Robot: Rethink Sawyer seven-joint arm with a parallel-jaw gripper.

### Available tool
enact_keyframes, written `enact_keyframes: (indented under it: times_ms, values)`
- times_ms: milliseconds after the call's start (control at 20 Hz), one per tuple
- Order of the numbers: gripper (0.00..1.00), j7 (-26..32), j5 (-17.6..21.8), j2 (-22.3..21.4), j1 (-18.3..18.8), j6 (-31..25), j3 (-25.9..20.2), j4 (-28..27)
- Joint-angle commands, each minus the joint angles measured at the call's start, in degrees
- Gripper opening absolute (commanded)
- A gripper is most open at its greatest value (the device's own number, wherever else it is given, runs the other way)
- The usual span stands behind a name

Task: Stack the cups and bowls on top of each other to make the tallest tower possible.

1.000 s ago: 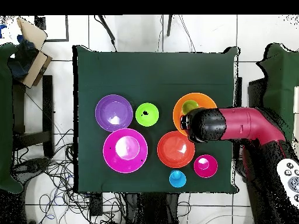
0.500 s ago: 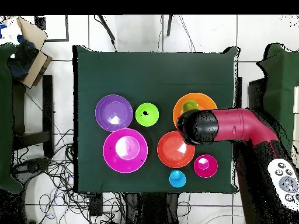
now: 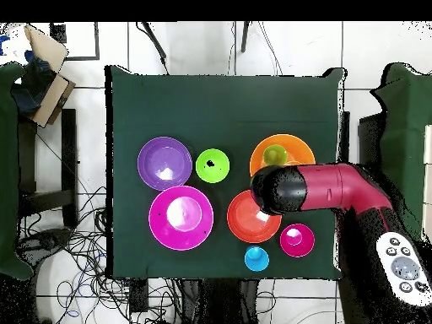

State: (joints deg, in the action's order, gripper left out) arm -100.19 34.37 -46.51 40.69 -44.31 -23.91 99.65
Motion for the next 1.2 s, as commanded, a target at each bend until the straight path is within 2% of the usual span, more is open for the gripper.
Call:
enact_keyframes:
  times_ms: [50,250,550,1200]
  values:
    - [0.00,-11.20,-0.77,2.28,-3.82,6.01,4.02,3.91]
    - [0.00,-12.10,-0.53,2.71,-5.24,8.06,5.60,4.22]
    - [0.00,-11.78,-0.15,4.11,-5.35,13.46,6.67,5.26]
    - [0.00,-10.49,-1.33,5.35,-6.49,16.23,8.20,4.81]
